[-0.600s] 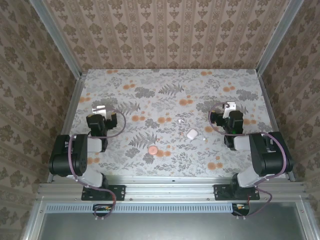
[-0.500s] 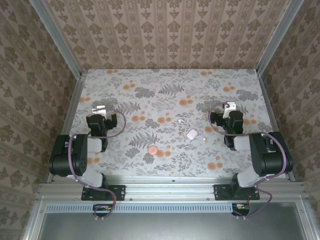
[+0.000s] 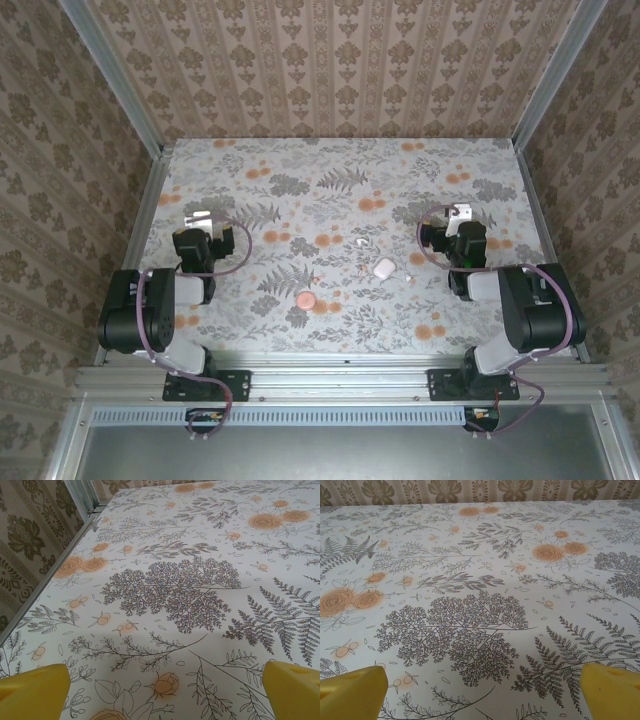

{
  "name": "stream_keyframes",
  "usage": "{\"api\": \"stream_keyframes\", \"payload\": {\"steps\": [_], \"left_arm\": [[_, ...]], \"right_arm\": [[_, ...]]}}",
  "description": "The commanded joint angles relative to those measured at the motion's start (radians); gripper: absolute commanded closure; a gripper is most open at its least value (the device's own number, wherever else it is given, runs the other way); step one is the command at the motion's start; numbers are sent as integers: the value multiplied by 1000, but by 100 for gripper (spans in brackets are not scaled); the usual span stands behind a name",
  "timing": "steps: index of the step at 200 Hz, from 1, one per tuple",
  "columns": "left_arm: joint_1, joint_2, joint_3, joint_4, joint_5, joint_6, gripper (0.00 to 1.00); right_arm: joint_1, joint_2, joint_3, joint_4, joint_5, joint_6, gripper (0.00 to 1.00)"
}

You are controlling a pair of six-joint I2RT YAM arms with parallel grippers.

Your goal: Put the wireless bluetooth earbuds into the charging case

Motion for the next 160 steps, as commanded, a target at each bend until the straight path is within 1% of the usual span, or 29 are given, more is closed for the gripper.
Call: {"api": "stream_keyframes", "payload": {"steps": [1, 121, 136, 143, 153, 154, 160], "left_arm": [[-2, -9, 19, 10, -8, -8, 0], [4, -11, 18, 7, 3, -9, 0], [-1, -13, 14, 14, -7, -6, 0], [-3, -23, 22, -3, -17, -8, 3], [-4, -49, 43, -57, -9, -3, 6], [-5, -54, 46, -65, -8, -2, 7], [-11, -77, 70, -130, -5, 5, 7]], "right_arm": [[-4, -7, 12, -2, -14, 3, 0], [-4, -13, 10, 0, -5, 5, 0], [-4, -59, 24, -60, 20, 16, 0], [-4, -92, 41, -112, 24, 18, 0], [-4, -140, 94, -279, 24, 23, 0], [-4, -156, 100, -320, 26, 24, 0], [-4, -194, 147, -442, 31, 37, 0]]}}
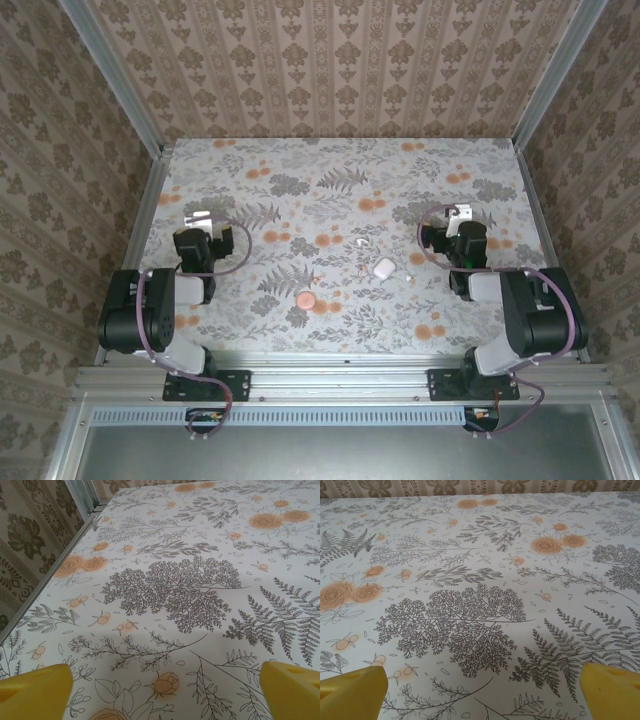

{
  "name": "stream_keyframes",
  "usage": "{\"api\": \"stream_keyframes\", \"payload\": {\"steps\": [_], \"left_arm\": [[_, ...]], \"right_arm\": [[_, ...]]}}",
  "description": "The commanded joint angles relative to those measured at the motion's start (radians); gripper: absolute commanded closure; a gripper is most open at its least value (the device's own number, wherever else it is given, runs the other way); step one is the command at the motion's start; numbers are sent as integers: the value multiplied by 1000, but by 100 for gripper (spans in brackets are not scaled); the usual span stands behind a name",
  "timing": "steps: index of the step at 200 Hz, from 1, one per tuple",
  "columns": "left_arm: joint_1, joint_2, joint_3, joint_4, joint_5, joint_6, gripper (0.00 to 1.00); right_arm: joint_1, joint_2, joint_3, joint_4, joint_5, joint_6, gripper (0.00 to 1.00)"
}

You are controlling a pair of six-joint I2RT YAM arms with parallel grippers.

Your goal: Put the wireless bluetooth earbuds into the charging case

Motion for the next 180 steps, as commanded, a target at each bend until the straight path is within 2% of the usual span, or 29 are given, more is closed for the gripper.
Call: {"api": "stream_keyframes", "payload": {"steps": [1, 29, 59, 88, 108, 130, 157, 180], "left_arm": [[-13, -76, 71, -123, -3, 8, 7], [-40, -183, 232, -523, -2, -36, 10], [-77, -259, 404, -937, 38, -230, 14], [-139, -287, 537, -1289, 75, -439, 21], [-190, -315, 549, -1413, 121, -522, 22], [-203, -321, 538, -1515, 226, -616, 22], [-219, -298, 503, -1600, 297, -691, 24], [-230, -299, 475, -1644, 331, -711, 25]], "right_arm": [[-4, -138, 137, -341, 28, 36, 0], [8, -239, 311, -766, 12, 97, 0], [79, -293, 503, -1140, 59, 141, 0], [179, -263, 703, -1499, 26, 195, 0], [280, -244, 782, -1645, 27, 231, 0], [392, -205, 842, -1753, 12, 324, 1], [533, -101, 895, -1813, -53, 441, 6], [643, 21, 946, -1812, -108, 502, 15]]}}
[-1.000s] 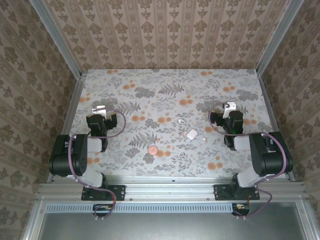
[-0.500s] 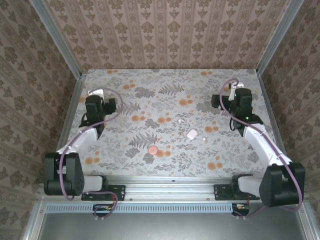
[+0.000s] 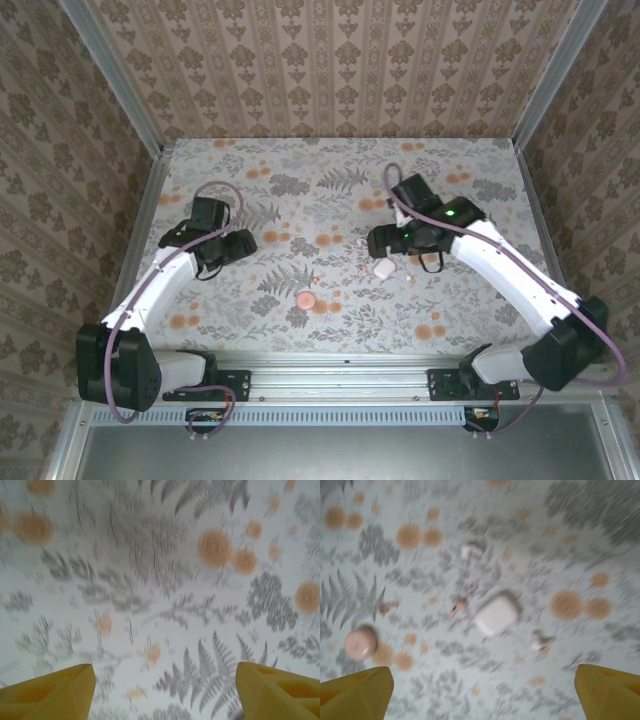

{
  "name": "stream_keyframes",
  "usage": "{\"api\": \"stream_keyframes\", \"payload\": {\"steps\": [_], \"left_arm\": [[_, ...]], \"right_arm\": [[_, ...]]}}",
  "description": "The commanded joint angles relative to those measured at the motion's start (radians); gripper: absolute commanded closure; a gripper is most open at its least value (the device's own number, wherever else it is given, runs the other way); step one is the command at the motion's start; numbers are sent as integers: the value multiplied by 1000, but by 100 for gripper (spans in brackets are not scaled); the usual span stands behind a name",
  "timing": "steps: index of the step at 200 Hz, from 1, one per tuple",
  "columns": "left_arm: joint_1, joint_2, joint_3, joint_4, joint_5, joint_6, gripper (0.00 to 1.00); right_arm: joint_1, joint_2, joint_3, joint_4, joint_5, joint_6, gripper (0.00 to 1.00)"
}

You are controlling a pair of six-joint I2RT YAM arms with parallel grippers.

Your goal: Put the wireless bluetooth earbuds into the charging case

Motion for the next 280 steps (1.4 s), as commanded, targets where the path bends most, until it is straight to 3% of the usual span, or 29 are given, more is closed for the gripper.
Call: {"api": "stream_keyframes", "payload": {"steps": [1, 49, 86, 122, 280], "left_arm": [[-13, 8, -30, -141, 83, -85, 25], [-12, 0, -95, -159, 114, -125, 25], [21, -44, -146, -148, 143, -140, 24], [86, -87, -180, -142, 183, -136, 24], [151, -114, -204, -184, 178, -67, 25]], "right_arm": [[91, 105, 59, -105, -77, 127, 15], [260, 349, 197, -38, -131, 141, 22], [360, 516, 341, -89, -60, 95, 24], [417, 606, 378, -63, -28, 45, 26], [442, 820, 462, 12, -8, -10, 32]]}}
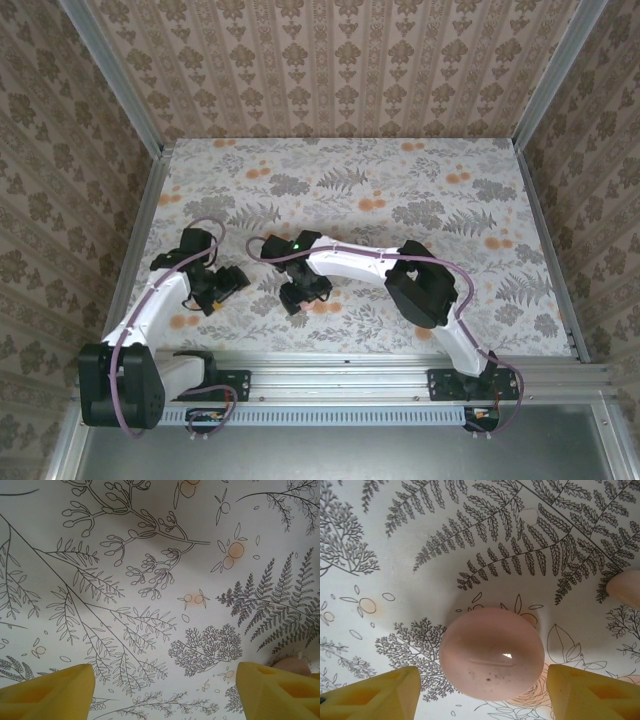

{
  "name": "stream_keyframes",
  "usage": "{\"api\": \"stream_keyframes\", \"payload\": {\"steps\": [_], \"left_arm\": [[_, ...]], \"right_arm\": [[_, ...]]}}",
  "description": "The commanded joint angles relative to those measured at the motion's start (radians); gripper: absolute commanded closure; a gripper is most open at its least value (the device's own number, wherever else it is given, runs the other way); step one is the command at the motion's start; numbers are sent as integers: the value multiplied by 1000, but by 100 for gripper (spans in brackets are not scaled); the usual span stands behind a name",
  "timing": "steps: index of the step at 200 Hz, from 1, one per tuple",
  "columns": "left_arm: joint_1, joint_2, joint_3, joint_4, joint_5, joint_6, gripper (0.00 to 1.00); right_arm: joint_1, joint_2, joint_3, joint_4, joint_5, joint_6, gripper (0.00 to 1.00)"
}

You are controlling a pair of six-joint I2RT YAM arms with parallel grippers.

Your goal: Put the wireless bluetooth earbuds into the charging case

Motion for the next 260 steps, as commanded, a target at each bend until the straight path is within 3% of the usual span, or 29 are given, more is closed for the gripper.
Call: {"api": "stream_keyframes", "payload": {"steps": [1, 32, 74, 132, 260], "left_arm": [[10, -11, -5, -31, 10, 24, 25], [10, -8, -4, -32, 11, 30, 25], [11, -13, -4, -18, 9, 36, 26], [3, 6, 2, 6, 11, 63, 27], [-101, -54, 13, 175, -25, 130, 33]], "right_arm": [[3, 31, 25, 6, 30, -17, 32], [1, 53, 33, 14, 46, -26, 35], [2, 58, -2, 73, 66, -23, 48], [1, -6, -88, 176, 69, 31, 56], [-60, -343, -437, 548, 29, 241, 58]]}}
